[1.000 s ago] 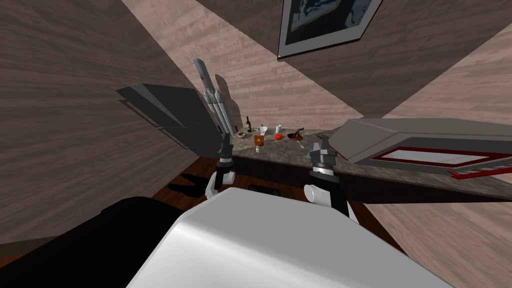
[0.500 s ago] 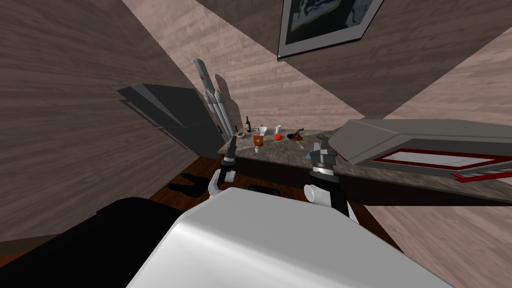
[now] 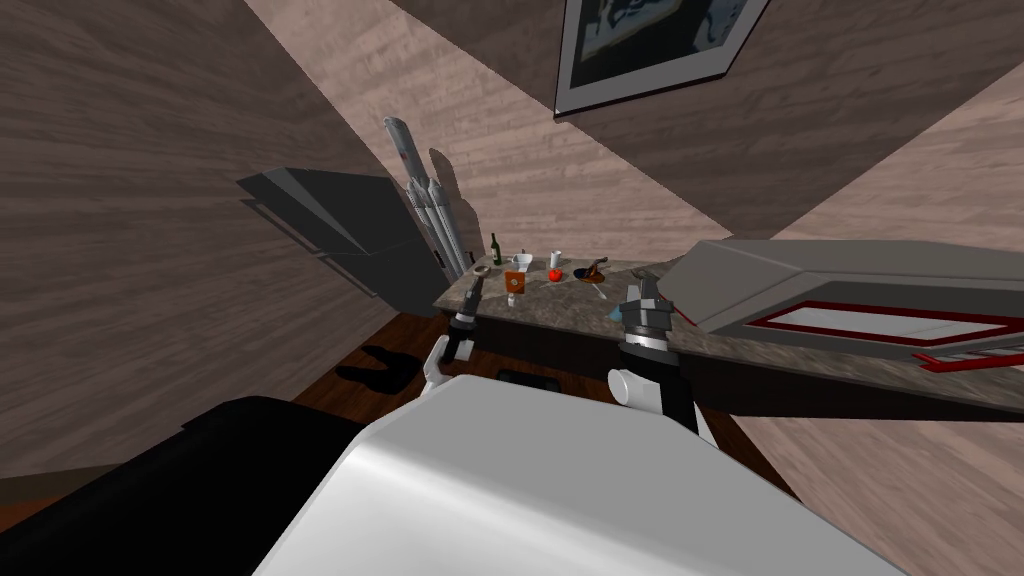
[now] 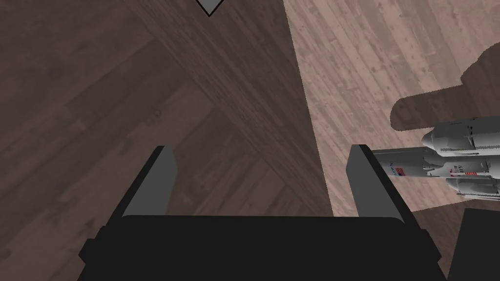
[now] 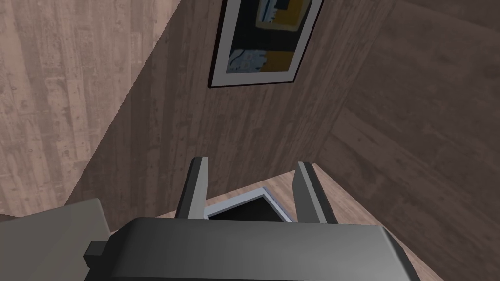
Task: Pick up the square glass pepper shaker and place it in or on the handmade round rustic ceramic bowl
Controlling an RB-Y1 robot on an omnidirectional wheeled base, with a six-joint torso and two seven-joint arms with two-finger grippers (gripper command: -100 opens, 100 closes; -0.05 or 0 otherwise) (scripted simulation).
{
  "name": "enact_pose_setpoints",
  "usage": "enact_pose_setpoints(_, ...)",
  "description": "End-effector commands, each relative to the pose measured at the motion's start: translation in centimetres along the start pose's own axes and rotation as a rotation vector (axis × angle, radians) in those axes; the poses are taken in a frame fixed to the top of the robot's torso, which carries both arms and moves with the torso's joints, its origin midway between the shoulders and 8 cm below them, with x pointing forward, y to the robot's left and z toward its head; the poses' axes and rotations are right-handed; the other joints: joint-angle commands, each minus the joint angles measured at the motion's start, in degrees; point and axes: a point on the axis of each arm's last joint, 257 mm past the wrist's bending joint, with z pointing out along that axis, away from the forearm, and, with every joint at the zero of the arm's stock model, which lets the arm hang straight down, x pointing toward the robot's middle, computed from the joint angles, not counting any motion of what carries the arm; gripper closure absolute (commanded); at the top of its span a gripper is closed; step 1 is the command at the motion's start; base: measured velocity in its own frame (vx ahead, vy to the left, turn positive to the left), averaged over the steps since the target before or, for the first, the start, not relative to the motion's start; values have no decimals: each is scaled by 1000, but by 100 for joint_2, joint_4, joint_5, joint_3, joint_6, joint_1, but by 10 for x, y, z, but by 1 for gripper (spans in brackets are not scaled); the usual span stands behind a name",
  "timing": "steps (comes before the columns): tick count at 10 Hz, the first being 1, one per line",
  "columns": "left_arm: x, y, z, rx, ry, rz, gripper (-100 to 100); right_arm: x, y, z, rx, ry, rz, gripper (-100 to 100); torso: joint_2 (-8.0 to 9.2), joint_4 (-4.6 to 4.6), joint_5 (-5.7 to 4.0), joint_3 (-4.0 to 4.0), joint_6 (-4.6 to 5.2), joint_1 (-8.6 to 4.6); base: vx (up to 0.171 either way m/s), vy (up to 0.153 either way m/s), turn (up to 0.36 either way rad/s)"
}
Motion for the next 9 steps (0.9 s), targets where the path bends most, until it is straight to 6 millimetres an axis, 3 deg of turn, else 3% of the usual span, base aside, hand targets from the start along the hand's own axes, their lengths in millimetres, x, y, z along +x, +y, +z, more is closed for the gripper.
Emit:
enact_pose_setpoints(1,12,11,-1,-11,27,18,-100,0,0,0,0,0,0,0,0,0,0,0,0,0,14,-21,13)
enact_pose_setpoints(9,63,53,-6,-40,149,97,-100,0,0,0,0,0,0,0,1,0,0,1,0,2,20,-26,18)
